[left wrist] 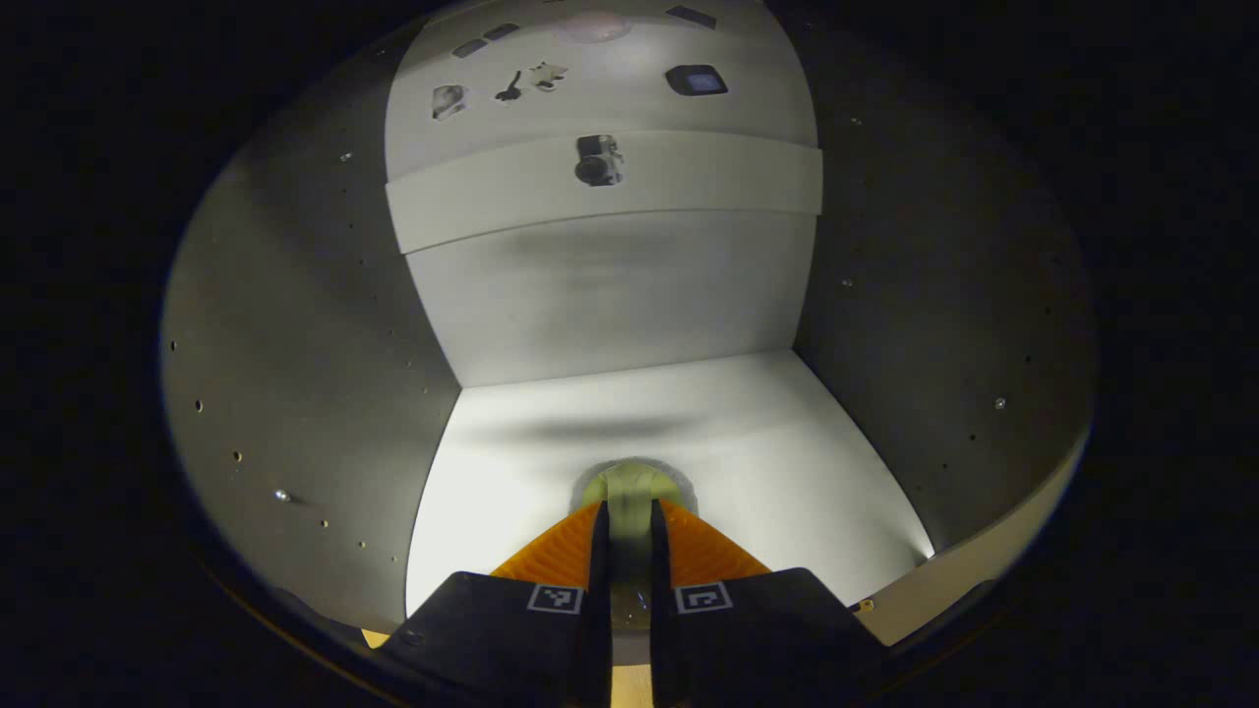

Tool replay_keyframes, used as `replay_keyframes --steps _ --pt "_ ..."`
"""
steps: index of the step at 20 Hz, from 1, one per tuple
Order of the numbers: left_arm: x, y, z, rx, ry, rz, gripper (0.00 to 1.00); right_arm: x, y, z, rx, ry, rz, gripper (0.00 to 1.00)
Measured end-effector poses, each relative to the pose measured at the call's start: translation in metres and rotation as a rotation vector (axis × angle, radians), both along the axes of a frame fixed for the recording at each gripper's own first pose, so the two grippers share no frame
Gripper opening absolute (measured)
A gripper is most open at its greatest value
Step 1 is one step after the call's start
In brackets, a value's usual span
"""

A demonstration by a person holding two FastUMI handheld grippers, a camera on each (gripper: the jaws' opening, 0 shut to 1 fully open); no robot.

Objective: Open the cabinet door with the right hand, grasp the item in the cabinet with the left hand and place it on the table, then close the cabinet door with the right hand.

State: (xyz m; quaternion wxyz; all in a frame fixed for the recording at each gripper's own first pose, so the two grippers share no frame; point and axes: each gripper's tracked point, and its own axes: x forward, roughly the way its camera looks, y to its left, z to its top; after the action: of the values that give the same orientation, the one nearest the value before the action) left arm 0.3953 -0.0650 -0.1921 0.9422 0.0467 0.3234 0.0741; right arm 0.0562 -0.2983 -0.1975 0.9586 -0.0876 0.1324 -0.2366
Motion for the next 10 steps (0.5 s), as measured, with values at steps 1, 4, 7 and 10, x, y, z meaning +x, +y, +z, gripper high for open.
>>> replay_keyframes --steps 1,4,7,10 --pt "-0.004 -0.001 0.002 -0.013 -0.004 0.001 0.19 -0.001 0.001 0.002 0.000 -0.008 0.001 0.98" --pt "-0.023 -0.007 0.020 -0.055 -0.042 -0.013 0.20 -0.010 0.005 0.003 0.005 -0.006 0.002 0.98" --pt "-0.059 -0.012 0.046 -0.064 -0.097 -0.043 0.19 -0.016 0.023 0.009 0.005 -0.013 0.022 0.98" --pt "-0.118 -0.016 0.054 -0.129 -0.122 -0.071 0.19 -0.023 0.048 0.015 -0.002 -0.022 0.051 0.98"
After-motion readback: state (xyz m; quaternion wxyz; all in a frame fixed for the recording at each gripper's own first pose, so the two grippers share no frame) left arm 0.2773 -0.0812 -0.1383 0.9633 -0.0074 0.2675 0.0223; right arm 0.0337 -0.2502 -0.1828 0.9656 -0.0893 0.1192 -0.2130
